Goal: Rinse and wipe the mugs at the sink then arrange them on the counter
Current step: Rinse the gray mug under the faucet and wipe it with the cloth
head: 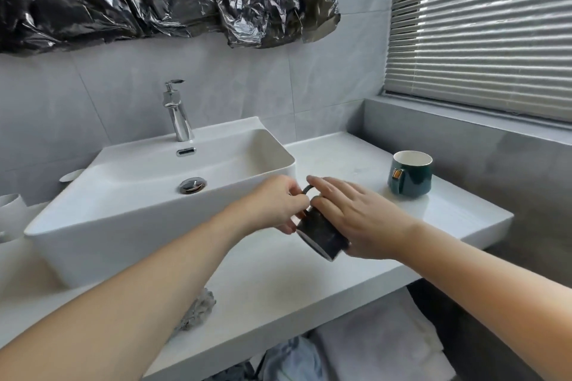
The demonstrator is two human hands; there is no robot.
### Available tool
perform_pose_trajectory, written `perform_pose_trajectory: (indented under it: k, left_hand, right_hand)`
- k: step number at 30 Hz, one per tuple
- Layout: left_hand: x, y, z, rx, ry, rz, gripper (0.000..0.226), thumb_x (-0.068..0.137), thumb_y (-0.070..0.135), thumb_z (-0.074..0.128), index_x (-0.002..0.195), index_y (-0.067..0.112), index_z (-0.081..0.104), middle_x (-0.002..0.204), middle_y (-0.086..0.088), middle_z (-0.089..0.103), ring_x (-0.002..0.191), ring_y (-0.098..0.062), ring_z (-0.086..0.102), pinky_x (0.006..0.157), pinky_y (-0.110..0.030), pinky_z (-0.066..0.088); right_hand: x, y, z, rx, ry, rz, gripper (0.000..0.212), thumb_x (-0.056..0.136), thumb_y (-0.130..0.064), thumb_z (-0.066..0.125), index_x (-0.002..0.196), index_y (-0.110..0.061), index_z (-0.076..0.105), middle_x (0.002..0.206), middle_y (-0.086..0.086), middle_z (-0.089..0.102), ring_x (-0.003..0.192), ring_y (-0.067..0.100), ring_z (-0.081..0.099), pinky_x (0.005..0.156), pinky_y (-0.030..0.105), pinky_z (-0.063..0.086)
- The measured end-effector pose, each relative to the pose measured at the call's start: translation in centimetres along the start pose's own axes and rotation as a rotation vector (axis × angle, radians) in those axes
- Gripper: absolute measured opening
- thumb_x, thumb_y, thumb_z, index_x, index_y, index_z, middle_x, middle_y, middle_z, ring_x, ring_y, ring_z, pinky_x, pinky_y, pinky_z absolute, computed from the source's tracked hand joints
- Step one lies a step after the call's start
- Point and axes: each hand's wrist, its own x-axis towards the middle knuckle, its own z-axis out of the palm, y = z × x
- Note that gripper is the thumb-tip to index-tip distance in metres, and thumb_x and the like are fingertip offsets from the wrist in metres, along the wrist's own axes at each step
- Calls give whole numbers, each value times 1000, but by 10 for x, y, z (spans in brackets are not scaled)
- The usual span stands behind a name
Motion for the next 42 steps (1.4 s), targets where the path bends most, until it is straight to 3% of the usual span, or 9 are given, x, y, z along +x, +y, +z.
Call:
perform_pose_trajectory:
  k: [7, 10, 12, 15, 18, 24, 28, 38, 42]
  left_hand:
    - [49, 3, 34, -127, 121, -13, 15, 87, 15, 53, 92, 2, 58, 95, -17, 73, 76, -33, 75, 80, -48, 61]
    - [70, 4, 51, -203, 185, -10, 25, 82, 19, 55, 95, -2, 56, 97, -19, 71, 73, -32, 75, 79, -50, 60]
    - [83, 5, 64, -240, 234, 7, 25, 79, 23, 56, 91, 1, 57, 97, -18, 71, 71, -29, 75, 78, -50, 61]
    - [101, 5, 82, -308, 291, 26, 15, 80, 21, 58, 85, 7, 57, 93, -12, 70, 74, -27, 75, 79, -48, 61]
    - [118, 2, 96, -411, 343, 34, 8, 86, 14, 59, 87, 6, 58, 94, -13, 69, 87, -30, 73, 79, -43, 62]
    - [145, -8, 107, -528, 353, -3, 9, 85, 13, 59, 91, 7, 60, 99, -14, 71, 84, -23, 75, 86, -40, 60]
    - [158, -10, 109, -509, 334, -14, 26, 67, 23, 56, 90, 10, 60, 96, -12, 72, 90, -28, 73, 90, -47, 57]
    - [177, -25, 113, -408, 283, -56, 23, 66, 23, 52, 87, 15, 57, 96, -10, 70, 95, -34, 68, 88, -53, 57]
    - [155, -4, 103, -263, 204, -69, 21, 83, 14, 52, 103, 19, 53, 107, -3, 64, 91, -27, 63, 78, -37, 54]
  right_hand:
    - [-26, 43, 37, 237, -11, 358, 101, 76, -26, 81, 155, -11, 21, 163, 17, 20, 146, 35, 32, 117, 39, 32]
    - [-27, 56, 46, 366, -26, 576, 65, 85, -11, 65, 141, -16, 32, 137, 10, 51, 110, 34, 60, 85, 45, 53]
    - [-21, 65, 46, 316, -15, 742, 27, 88, -4, 53, 107, -14, 38, 107, 10, 60, 80, 35, 58, 59, 40, 46]
    - [-7, 83, 47, 478, -34, 919, 14, 84, 3, 45, 92, -9, 44, 84, 10, 54, 73, 34, 51, 50, 34, 32]
    - [11, 100, 45, 661, -22, 991, 15, 83, -3, 47, 95, -8, 53, 77, 5, 52, 79, 33, 57, 54, 32, 41]
    - [32, 116, 56, 793, -17, 1008, 18, 89, -22, 50, 103, -13, 56, 92, 3, 56, 87, 25, 56, 56, 29, 39]
    - [34, 114, 74, 805, 9, 1020, 20, 90, -20, 50, 108, -11, 50, 104, 6, 54, 90, 28, 59, 64, 33, 47]
    - [38, 109, 93, 846, 19, 1029, 17, 90, -13, 46, 108, -13, 49, 114, 8, 51, 96, 27, 51, 64, 30, 39]
    - [34, 99, 89, 879, 32, 1037, 39, 92, -12, 46, 130, -14, 45, 137, 7, 45, 115, 26, 46, 78, 30, 42]
